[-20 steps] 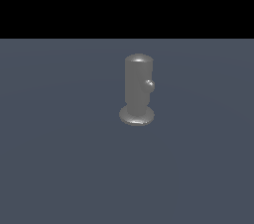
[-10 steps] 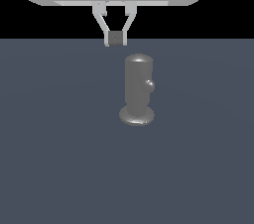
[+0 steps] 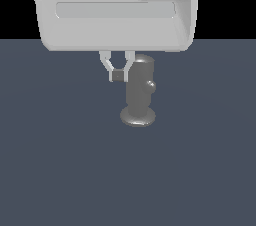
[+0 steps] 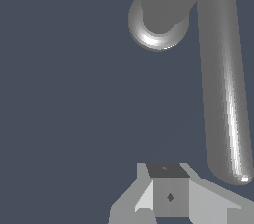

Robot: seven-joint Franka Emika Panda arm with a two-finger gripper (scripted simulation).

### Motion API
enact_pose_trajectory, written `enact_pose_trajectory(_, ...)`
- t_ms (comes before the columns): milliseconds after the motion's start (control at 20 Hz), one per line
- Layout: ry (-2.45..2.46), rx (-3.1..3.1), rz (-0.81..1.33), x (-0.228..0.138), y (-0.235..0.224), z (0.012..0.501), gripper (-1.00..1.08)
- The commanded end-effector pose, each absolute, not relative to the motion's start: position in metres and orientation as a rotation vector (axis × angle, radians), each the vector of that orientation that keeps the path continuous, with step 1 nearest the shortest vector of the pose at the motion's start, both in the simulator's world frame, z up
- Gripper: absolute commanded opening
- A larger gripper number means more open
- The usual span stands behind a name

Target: Turn on the faucet by rotating a designated handle.

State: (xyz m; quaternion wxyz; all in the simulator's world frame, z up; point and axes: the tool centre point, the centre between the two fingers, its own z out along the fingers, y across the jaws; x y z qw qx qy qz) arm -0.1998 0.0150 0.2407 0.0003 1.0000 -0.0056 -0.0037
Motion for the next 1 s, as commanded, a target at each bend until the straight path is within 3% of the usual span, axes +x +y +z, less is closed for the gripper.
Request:
enact_pose_trajectory(0, -0.022, 3.141, -0.006, -0.196, 0.015, 0.232, -1.00)
enact_pose_trajectory(650, -0.028, 3.142, -0.001, -0.191, 0.015, 0.220, -1.00)
enact_pose_trajectory(950, -0.028, 3.142, -0.001, -0.187, -0.014, 0.220, -1.00)
